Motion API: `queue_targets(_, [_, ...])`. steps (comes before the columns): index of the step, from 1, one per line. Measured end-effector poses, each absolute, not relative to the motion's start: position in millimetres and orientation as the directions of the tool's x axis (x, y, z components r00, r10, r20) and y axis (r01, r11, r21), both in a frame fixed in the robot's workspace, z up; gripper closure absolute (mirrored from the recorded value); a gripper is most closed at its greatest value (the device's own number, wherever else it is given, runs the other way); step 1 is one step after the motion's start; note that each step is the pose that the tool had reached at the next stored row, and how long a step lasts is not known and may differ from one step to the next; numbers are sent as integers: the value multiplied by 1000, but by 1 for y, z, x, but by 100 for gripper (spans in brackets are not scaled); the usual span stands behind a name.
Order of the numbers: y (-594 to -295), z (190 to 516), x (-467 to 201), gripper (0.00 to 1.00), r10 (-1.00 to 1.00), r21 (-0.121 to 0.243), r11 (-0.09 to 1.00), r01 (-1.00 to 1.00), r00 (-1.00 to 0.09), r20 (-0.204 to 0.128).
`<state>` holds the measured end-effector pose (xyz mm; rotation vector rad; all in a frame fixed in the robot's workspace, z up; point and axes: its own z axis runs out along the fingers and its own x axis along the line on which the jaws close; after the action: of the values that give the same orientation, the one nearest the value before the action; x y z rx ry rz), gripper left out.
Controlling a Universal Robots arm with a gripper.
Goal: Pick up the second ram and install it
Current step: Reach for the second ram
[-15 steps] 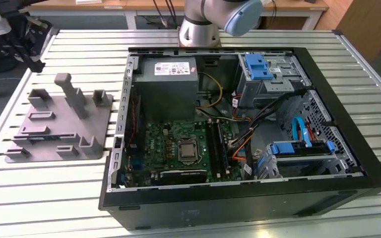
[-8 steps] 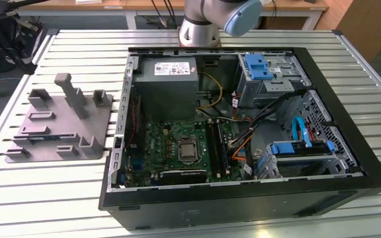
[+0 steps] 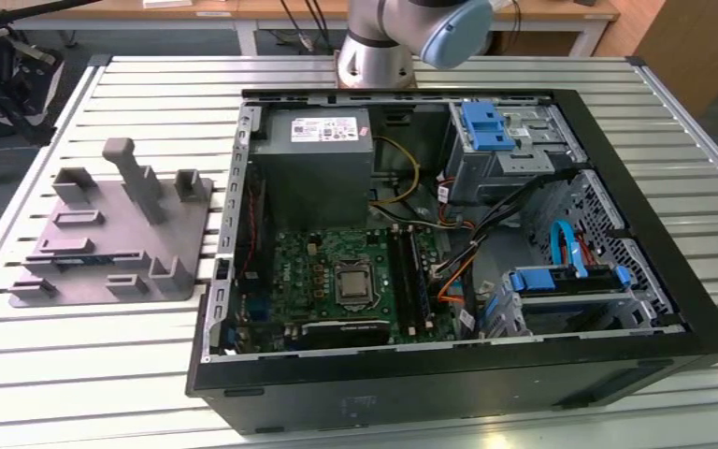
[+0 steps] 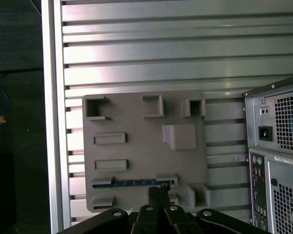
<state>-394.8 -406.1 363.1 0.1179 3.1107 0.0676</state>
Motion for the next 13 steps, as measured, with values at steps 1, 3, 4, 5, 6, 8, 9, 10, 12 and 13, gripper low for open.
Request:
queue_targets(1, [-407,363,-396,90,76,44,996,75,-997,-26])
queue_targets(3, [-407,362,-399,90,76,44,996,75,-997,-26])
queue_targets(4, [-408,362,-401,90,76,44,996,75,-997,-26])
queue_targets(5, [-408,361,-402,90,76,44,996,75,-997,-26])
queue_targets(6, [-408,361,-403,90,76,44,996,75,-997,-26])
queue_targets(8, [-409,360,-406,90,76,44,996,75,-997,-26])
queue_targets(9, [-410,360,-407,90,76,44,996,75,-997,-26])
queue_targets(10, [-410,359,-408,90,76,44,996,75,-997,-26])
queue_targets(12, [-411,358,-411,90,76,44,996,75,-997,-26])
queue_targets(13, [-411,358,-412,90,76,44,996,75,-997,-26])
